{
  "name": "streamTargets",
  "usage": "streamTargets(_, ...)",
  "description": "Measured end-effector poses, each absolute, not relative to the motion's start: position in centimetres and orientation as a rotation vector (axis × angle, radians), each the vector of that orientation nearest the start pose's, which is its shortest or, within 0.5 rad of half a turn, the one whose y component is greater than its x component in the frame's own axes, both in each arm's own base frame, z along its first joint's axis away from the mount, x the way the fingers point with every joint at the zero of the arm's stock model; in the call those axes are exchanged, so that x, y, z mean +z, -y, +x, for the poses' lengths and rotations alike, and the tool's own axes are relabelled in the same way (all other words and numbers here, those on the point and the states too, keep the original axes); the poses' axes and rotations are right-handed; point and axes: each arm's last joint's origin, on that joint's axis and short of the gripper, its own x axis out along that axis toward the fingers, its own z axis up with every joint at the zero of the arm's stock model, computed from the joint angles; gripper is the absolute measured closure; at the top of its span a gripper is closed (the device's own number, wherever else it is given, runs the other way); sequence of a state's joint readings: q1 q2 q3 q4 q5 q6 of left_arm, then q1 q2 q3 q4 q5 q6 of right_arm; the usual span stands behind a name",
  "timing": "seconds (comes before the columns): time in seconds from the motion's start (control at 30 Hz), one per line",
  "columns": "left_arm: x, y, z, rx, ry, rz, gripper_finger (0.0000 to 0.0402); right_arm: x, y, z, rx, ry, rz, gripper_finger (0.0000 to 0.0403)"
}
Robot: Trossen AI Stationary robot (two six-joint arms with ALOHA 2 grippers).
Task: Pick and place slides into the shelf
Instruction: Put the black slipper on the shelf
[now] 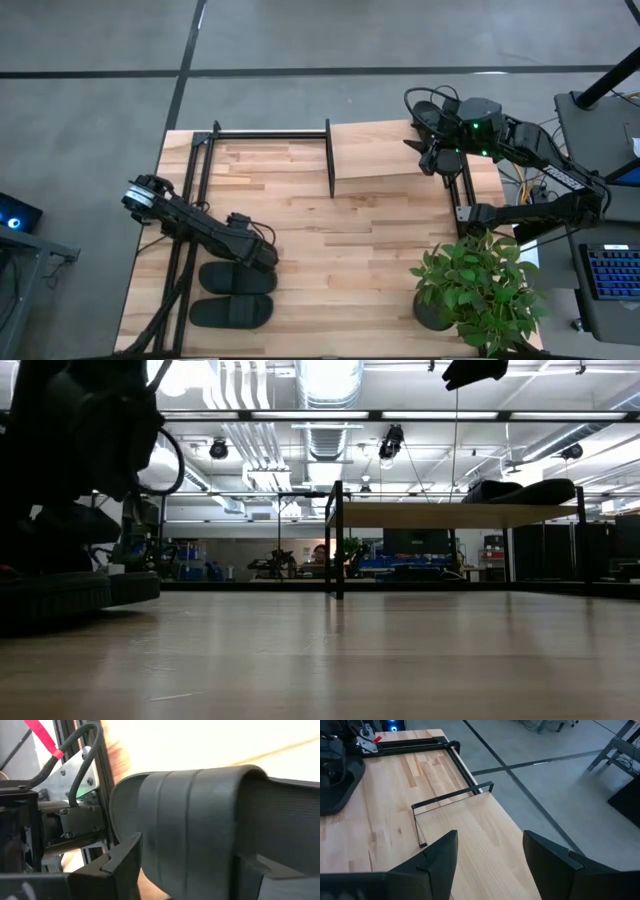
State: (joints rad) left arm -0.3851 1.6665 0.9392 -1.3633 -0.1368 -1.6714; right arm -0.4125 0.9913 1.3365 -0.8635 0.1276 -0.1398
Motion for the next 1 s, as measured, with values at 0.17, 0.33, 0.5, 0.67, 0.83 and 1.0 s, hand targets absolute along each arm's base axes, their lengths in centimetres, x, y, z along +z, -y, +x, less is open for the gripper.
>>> streamTargets(0.17, 16.2, 7.8, 20.2, 1.41, -1.476, -0.516, 0.0194, 41.6, 7.1, 15.4, -0.49, -0.555, -0.059, 0.0188)
streamTargets(0.33, 16.2, 7.8, 20.2, 1.404, -1.48, -0.512, 0.0241, 41.6, 7.1, 15.4, -0.49, -0.555, -0.059, 0.0188)
streamTargets(0.5, 16.2, 7.8, 20.2, 1.367, -1.517, -0.472, 0.0326, 41.6, 7.1, 15.4, -0.49, -0.555, -0.058, 0.0188)
streamTargets(0.67, 16.4, 7.6, 20.1, 1.33, -1.541, -0.414, 0.0393, 41.6, 7.1, 15.4, -0.49, -0.554, -0.058, 0.0188)
streamTargets(0.83, 17.9, 7.4, 20.1, 1.314, -1.548, -0.398, 0.0399, 41.7, 7.1, 15.4, -0.485, -0.55, -0.077, 0.0188)
streamTargets(1.0, 21.0, 6.9, 20.1, 1.269, -1.533, -0.4, 0.04, 41.8, 7.0, 15.6, -0.399, -0.543, -0.151, 0.0188)
